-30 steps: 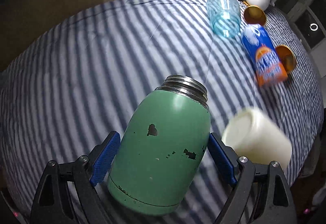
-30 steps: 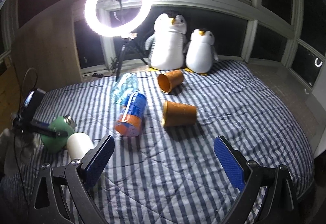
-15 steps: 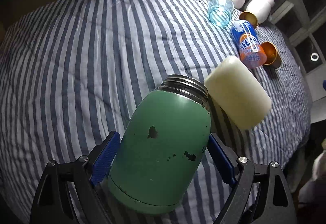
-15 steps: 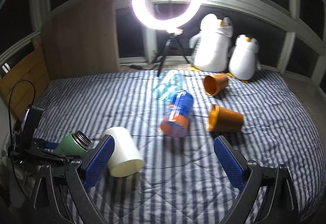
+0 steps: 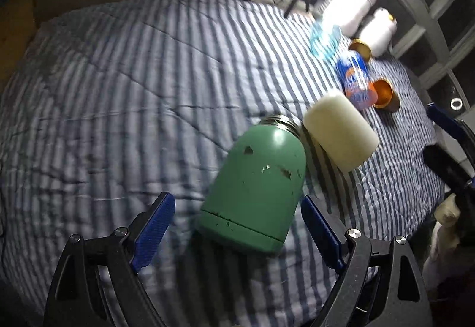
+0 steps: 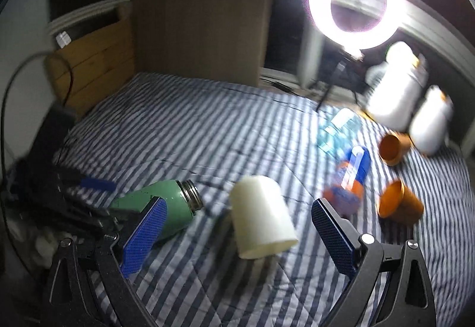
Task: Flip cup upside down
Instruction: 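Lift the green bottle with the left tool and swing it upward, then rotate the held green bottle with the left tool, base turning upward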
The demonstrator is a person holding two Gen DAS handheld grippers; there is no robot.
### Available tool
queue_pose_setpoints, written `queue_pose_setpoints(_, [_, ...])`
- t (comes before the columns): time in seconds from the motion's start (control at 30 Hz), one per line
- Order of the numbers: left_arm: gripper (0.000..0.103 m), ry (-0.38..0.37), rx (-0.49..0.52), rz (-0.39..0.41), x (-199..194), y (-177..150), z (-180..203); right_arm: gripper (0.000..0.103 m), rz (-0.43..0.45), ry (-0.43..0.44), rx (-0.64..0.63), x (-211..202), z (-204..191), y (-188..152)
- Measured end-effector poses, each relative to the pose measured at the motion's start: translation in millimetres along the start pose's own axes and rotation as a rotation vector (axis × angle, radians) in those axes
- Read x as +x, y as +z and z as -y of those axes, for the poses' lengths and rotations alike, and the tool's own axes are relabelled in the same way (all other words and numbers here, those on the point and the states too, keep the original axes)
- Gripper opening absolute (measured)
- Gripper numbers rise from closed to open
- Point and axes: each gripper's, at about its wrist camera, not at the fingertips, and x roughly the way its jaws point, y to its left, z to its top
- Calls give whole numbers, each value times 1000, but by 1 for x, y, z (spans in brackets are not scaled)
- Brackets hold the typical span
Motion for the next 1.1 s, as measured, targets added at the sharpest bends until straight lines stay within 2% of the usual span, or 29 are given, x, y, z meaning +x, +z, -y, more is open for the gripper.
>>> queue_pose_setpoints(0.17, [89,2,-38,43,-22,-11,-27,96,-62,65,-55,17,-18,6])
queue_pose_setpoints(0.3, [89,-13,-49,62,-26,-16,-46,94,-143,147,-5,32,-21,5])
queue_pose_setpoints(0.37, [88,-11,-30,60,-22,-16,-50,87,-161,156,27,38,-23,3])
queue_pose_setpoints(0.53, [87,28,10,40,-14,-16,-65,62,-195,130,49,49,-28,-8])
queue_pose_setpoints(0.6, [87,46,15,35,-13,-18,-73,58,-196,147,35,50,-35,-9])
queue_pose_setpoints(0.63, [87,47,14,25,-12,-21,-78,58,-184,152,-3,48,-40,-8])
queue_pose_setpoints(0.7, [87,51,1,11,-12,-28,-88,58,-144,151,-171,44,-58,-5])
queue_pose_setpoints(0.8, [87,58,-33,1,-16,-41,-102,58,-108,189,-476,41,-83,-4])
queue_pose_setpoints(0.9, [87,50,-82,4,-22,-57,-114,60,-141,241,-675,49,-98,-2])
queue_pose_setpoints(1.0, [87,50,-132,15,-29,-72,-121,67,-173,302,-882,57,-114,0])
queue_pose_setpoints(1.1, [87,40,-220,30,-38,-91,-132,67,-196,365,-1018,65,-127,1])
